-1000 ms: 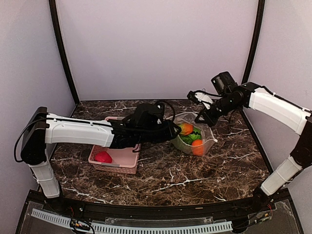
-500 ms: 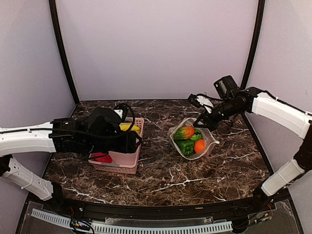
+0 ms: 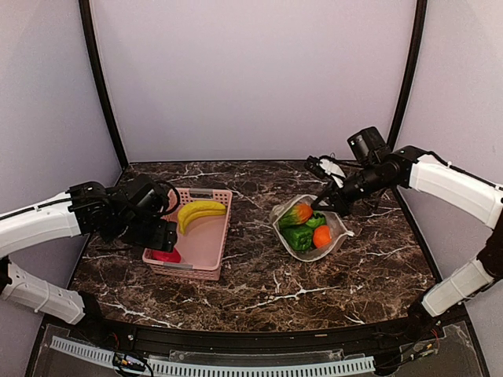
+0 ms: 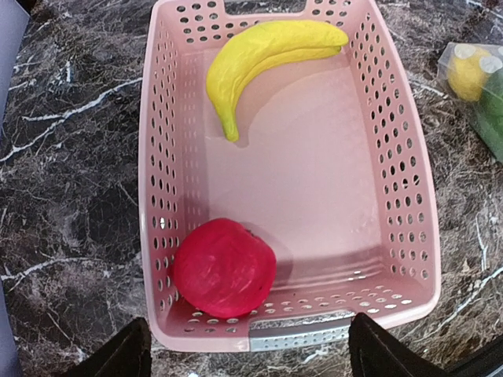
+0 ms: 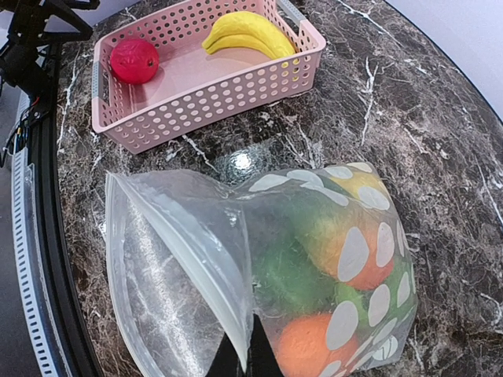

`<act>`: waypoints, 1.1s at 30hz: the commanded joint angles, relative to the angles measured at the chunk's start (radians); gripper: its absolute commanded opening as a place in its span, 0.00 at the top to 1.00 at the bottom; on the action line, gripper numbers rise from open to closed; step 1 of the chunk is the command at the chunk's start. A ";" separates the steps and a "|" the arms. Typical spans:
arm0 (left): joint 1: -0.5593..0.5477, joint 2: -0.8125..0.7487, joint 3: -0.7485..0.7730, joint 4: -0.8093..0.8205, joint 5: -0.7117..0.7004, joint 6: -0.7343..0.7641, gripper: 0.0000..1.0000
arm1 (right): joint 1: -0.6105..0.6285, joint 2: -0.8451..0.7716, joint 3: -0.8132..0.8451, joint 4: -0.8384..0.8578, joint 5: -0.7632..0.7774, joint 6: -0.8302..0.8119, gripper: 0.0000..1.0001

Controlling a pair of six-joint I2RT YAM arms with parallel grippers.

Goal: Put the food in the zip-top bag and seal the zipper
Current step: Pick up the fake fruit from the bin.

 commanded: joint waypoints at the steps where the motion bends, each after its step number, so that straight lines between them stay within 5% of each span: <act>1: 0.066 0.019 -0.021 -0.053 0.108 0.085 0.15 | -0.001 -0.023 -0.035 0.035 -0.019 -0.010 1.00; 12: 0.164 0.167 -0.002 -0.023 0.228 0.228 0.27 | -0.003 -0.038 -0.084 0.068 -0.052 -0.020 1.00; 18: 0.173 0.239 0.040 -0.029 0.214 0.262 0.24 | -0.003 -0.057 -0.113 0.089 -0.068 -0.023 1.00; 33: 0.299 0.617 0.477 -0.042 0.221 0.494 0.27 | -0.002 -0.081 -0.130 0.099 -0.093 -0.019 1.00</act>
